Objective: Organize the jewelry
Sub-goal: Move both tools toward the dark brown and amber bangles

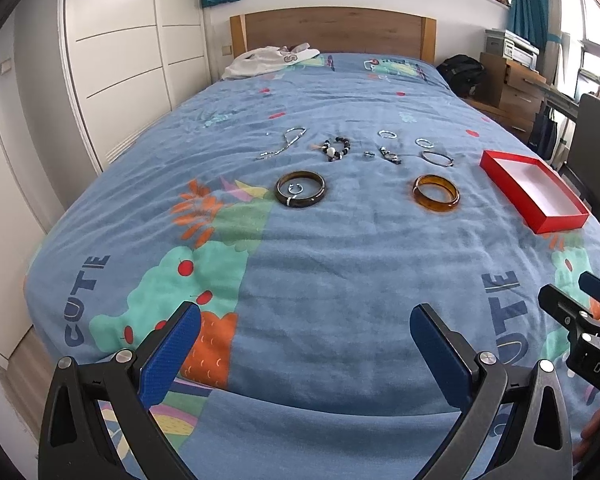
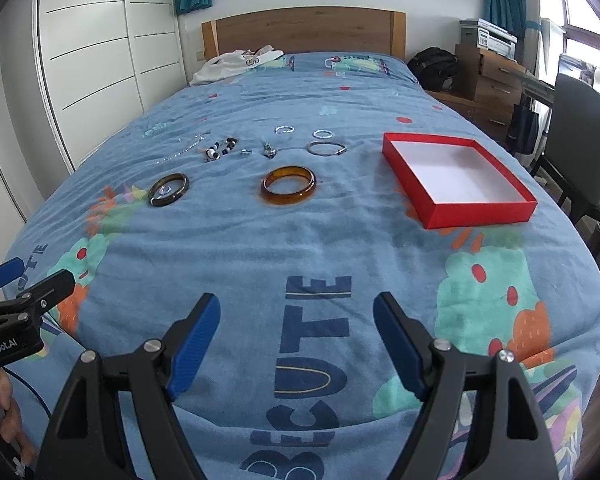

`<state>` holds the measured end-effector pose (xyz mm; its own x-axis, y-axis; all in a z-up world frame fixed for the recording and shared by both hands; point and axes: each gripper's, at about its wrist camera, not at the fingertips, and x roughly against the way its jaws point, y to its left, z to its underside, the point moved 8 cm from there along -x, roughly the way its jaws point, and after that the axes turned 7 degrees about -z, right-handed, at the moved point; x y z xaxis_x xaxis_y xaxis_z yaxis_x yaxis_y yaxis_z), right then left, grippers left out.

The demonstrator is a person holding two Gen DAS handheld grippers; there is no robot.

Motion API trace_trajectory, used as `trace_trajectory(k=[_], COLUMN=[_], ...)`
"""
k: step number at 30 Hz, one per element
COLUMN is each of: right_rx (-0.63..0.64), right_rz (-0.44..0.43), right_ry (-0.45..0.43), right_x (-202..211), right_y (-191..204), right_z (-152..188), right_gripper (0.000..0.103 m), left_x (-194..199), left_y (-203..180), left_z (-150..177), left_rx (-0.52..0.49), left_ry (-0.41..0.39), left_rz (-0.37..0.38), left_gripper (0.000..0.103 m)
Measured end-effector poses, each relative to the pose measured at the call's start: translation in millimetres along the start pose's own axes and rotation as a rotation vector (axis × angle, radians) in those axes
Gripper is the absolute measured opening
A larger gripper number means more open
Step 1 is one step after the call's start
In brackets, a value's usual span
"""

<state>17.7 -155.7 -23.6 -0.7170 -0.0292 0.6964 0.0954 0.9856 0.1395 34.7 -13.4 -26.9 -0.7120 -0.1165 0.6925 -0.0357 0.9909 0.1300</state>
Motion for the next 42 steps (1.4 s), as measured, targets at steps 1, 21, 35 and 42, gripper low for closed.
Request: trace_trajectory(k=[1,21,35,42], right_rx=[-0.001,-0.036,-0.031,-0.035], right_rz=[-0.001,0.021,0.004,-0.009], right_ry=[-0.001,-0.013,0.018,0.028], right_x=[0,-15,-46,-59], right_y=[0,-19,-14,-13], right_z=[0,-10,-22,-28], right_gripper=[0.078,0.079,0.079,0.079], left_x=[0,-20,-52,-64], left_y=[-1,-28,-8,-6], left_z=[0,-5,-22,-21], left_rx=[-0.003,-0.078,-0.037,-0.035], left_ry=[0.003,0.064,0.079,0.063], left_rz=[0.008,0.063,0.031,0.027], left_gripper=[0.102,0.102,0.102,0.102])
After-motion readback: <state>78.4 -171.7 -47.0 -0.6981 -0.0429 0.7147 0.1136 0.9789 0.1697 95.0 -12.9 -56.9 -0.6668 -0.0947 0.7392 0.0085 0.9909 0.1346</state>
